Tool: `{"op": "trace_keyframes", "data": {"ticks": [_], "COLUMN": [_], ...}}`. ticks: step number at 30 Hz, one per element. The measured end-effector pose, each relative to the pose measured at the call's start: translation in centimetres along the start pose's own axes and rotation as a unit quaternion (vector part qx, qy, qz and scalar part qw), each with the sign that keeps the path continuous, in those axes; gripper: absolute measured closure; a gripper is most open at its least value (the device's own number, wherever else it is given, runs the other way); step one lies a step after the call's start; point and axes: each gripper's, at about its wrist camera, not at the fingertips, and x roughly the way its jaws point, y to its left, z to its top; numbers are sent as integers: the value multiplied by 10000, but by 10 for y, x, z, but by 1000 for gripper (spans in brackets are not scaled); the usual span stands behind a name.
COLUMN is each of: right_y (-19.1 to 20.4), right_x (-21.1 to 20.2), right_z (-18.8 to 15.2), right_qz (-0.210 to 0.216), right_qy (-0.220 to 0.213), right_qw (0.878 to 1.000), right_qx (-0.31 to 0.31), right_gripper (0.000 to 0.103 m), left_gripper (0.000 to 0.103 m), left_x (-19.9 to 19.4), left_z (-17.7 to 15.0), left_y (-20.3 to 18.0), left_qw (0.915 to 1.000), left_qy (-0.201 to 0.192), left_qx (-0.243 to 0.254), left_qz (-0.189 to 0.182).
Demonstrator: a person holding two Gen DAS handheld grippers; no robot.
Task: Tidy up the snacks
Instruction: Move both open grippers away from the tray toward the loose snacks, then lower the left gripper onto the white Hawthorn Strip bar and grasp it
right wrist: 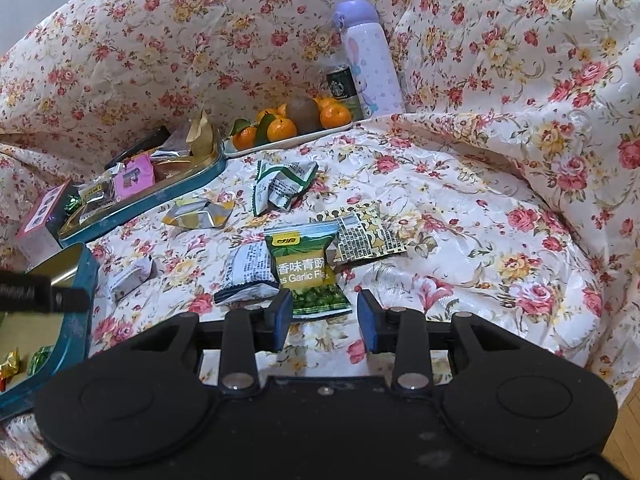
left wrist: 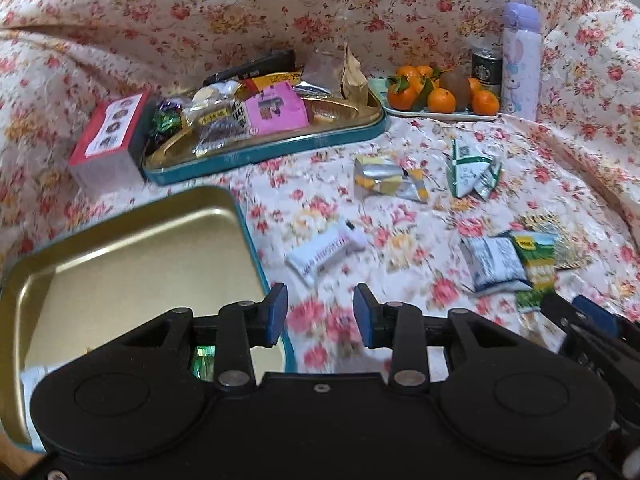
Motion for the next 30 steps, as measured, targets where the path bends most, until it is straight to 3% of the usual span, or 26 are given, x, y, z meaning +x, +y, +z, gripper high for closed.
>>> {"op": "trace_keyframes", "data": {"ticks": [23, 30], "right_y": [5, 4], "right_x": [25, 25], "right_z": [0, 0], "right_qz": [34, 85], "right_qy": [26, 29], "right_qw": [9991, 9989], "right_qx": [-419, -469], "right_gripper": [57, 55], "left_gripper": [58, 58], "left_x": [44, 56], "left_z": [21, 28], "left_y": [-6, -3], "left_qw": [9957, 9945], "left_qy": [289, 430], "left_qx": [880, 952], "left_qz": [-11, -47]}}
